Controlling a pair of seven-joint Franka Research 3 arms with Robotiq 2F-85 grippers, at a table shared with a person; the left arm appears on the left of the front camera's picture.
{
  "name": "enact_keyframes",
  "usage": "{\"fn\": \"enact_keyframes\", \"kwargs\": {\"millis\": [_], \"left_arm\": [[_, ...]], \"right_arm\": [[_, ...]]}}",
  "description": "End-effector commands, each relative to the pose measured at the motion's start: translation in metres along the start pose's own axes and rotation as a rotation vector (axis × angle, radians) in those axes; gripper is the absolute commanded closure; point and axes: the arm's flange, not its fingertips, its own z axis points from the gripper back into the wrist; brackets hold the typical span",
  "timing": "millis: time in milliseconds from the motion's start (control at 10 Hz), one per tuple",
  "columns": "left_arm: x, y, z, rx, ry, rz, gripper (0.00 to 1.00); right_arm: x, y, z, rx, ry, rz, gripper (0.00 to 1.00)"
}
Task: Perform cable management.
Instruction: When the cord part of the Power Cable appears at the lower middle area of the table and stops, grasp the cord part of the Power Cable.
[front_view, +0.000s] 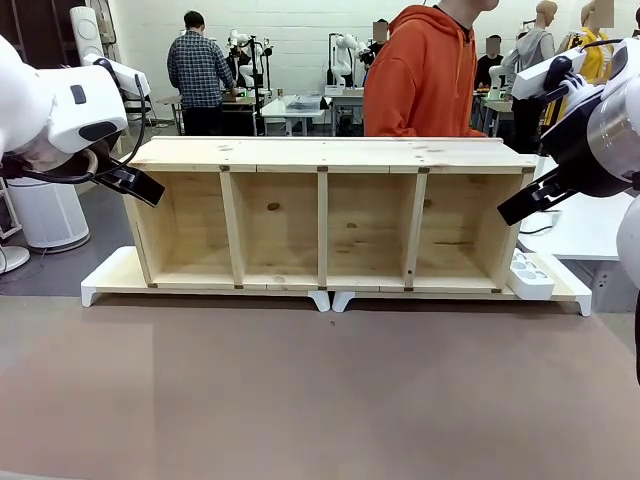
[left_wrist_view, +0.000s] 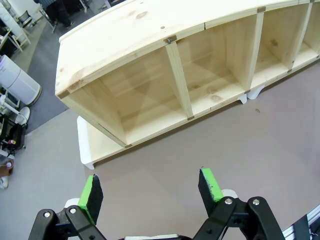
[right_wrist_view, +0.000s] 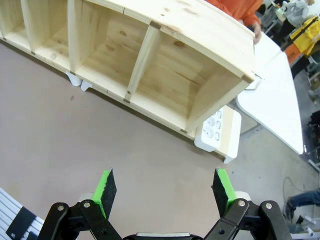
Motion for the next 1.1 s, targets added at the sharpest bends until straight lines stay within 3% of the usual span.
{"fn": "enact_keyframes", "kwargs": {"millis": [0,1000], "left_arm": [[0.0018,-0.0014,-0.0020,0.000,-0.012,-0.004,0.00],[0.0018,-0.0014,-0.0020,0.000,-0.012,-0.004,0.00]], "right_arm": [[0.0018,0.0003,-0.0031,0.002,-0.008,0.008,0.00],[0.0018,0.0003,-0.0031,0.002,-0.008,0.008,0.00]]}}
